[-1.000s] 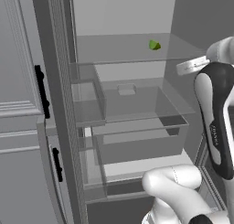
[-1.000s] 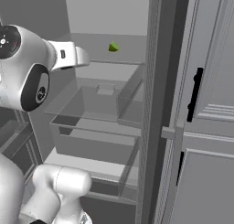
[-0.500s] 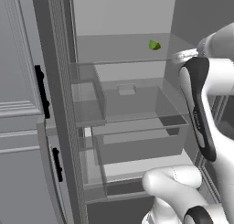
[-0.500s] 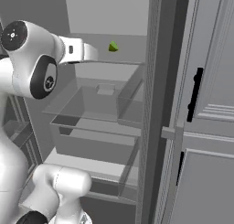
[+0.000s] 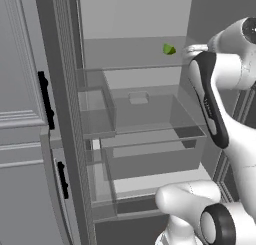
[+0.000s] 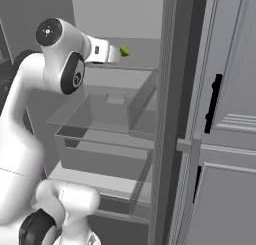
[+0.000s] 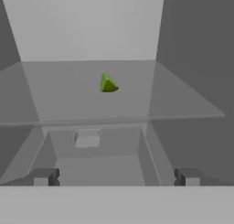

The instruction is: Grab a lemon wedge from the fridge and one ice cube from the ice bowl, and put them in the glass of lemonade.

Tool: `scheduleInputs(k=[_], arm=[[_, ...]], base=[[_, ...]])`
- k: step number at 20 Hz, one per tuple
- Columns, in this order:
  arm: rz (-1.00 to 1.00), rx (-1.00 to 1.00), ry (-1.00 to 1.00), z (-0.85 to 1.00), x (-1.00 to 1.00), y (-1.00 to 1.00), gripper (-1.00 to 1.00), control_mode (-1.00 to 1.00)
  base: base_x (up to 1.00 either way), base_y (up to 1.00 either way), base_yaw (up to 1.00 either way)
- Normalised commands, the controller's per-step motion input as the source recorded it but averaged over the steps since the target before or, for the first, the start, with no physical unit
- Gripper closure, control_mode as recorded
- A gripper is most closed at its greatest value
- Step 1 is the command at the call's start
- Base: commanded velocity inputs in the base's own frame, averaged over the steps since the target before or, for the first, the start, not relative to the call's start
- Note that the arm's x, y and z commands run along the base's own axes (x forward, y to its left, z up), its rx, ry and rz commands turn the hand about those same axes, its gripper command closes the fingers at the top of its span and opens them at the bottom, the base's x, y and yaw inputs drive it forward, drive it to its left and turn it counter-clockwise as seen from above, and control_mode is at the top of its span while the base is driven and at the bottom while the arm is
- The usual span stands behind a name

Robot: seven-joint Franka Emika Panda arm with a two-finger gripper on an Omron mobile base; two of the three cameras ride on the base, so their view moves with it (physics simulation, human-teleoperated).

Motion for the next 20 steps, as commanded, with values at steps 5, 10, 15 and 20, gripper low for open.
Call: scheduleInputs(k=[5,10,15,20], arm=[[0.04,0.00,0.00,-0.08,0.58,0.00,-1.00,-1.00],[0.04,0.00,0.00,-0.06,0.52,0.00,-1.00,-1.00],[0.03,0.00,0.06,-0.08,0.54,0.00,-1.00,-1.00],[0.05,0.00,0.10,-0.08,0.47,0.00,-1.00,-1.00]], base=[[0.00,0.00,0.00],[0.00,0.00,0.00],[0.00,0.00,0.00],[0.00,0.00,0.00]])
